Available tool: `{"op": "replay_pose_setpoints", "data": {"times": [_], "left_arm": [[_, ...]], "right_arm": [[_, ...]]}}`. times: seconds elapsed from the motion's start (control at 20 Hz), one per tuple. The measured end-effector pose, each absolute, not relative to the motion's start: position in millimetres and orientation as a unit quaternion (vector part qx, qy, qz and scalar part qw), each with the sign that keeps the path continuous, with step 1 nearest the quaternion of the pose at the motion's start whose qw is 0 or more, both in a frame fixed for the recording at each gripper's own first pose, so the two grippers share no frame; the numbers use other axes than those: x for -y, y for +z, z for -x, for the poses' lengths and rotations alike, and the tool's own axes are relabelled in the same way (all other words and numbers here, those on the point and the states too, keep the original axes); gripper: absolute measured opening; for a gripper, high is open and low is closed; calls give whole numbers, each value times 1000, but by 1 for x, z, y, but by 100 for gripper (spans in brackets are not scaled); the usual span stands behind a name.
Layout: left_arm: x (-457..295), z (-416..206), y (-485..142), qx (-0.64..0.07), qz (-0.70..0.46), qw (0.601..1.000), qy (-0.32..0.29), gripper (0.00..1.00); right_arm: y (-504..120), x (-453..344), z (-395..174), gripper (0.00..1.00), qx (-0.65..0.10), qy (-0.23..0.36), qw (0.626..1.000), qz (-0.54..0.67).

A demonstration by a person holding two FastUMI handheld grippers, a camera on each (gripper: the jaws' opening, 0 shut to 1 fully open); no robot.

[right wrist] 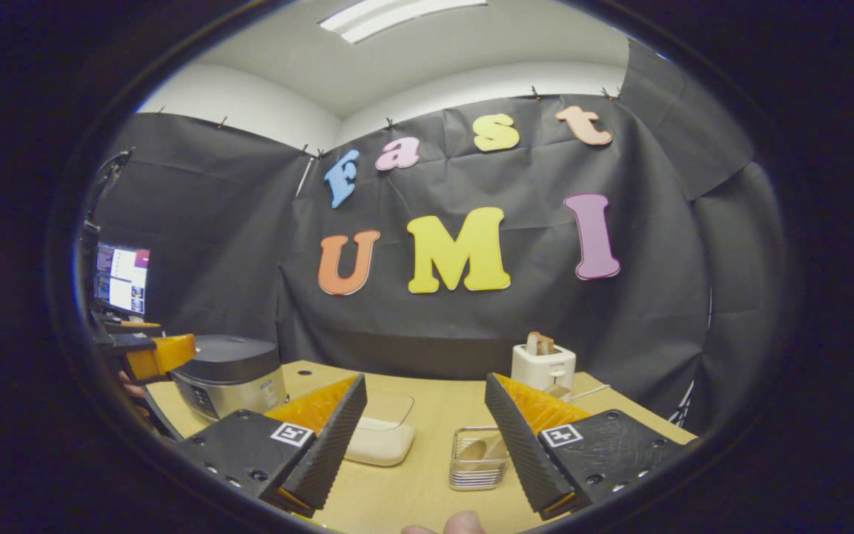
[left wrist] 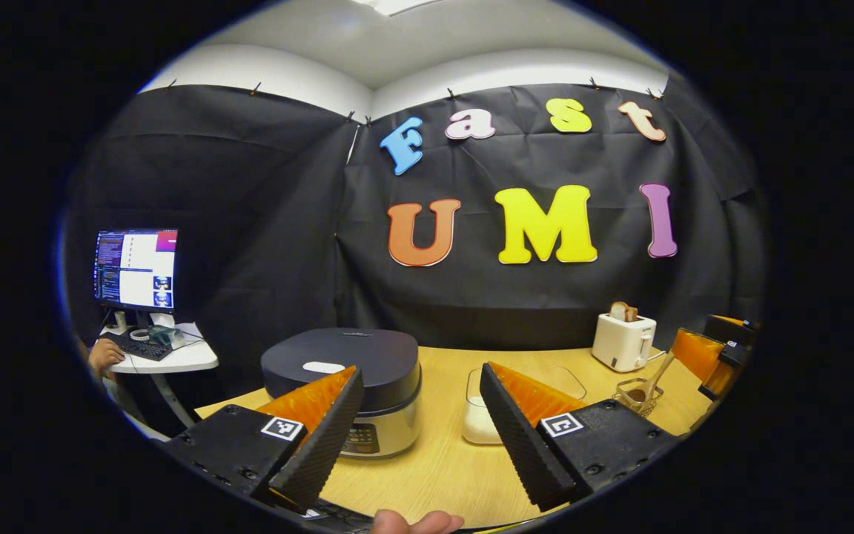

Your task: Close the left gripper, press the button to open the rice cooker; take a wooden spoon from the chopstick holder with the right hand, scoop a spoonful of rice and pour it into the rice cooker, then put the wooden spoon back into the chopstick holder.

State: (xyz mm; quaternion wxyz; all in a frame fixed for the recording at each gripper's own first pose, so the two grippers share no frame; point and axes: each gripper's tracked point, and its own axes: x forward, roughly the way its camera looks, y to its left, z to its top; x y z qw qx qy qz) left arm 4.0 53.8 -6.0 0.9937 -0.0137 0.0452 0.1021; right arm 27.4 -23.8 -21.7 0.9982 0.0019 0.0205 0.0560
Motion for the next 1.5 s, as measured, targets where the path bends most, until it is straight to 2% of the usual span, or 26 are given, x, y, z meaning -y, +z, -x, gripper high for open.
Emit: {"op": "replay_pose_setpoints", "data": {"times": [0.3,0.4,0.55,0.6,0.65,0.7,0.8,0.85,0.9,0.95,1.0,1.05,1.15,1.5], "left_arm": [[-91,-13,0,-77,4,990,117,99],[-108,-23,2,-96,2,988,120,93],[-136,-37,6,-128,7,983,128,74],[-145,-41,5,-143,7,981,133,71],[-152,-46,7,-152,4,979,134,60],[-156,-52,4,-169,3,977,129,62],[-165,-60,-7,-209,15,969,127,48],[-164,-63,-13,-230,24,966,119,37],[-164,-65,-18,-248,30,961,114,33],[-162,-66,-24,-268,34,957,108,23],[-161,-65,-31,-285,36,952,106,19],[-160,-66,-35,-297,35,949,100,8],[-156,-68,-47,-321,39,942,93,3],[-156,-65,-64,-360,63,925,103,3]], "right_arm": [[-19,42,-30,95,-12,58,998,-13],[-20,47,-32,95,-11,60,998,-16],[-19,57,-34,95,-3,53,999,-8],[-20,58,-35,95,-2,53,999,-11],[-20,60,-35,95,0,52,999,-15],[-20,64,-36,96,3,48,999,-16],[-21,71,-38,95,5,39,999,-12],[-21,72,-38,95,5,38,999,-12],[-22,72,-37,94,6,39,999,-12],[-21,74,-37,95,8,38,999,-13],[-22,77,-38,95,8,36,999,-14],[-26,79,-39,94,5,34,999,-16],[-33,81,-40,95,-6,32,999,-21],[-36,88,-37,95,-5,28,999,-32]]}}
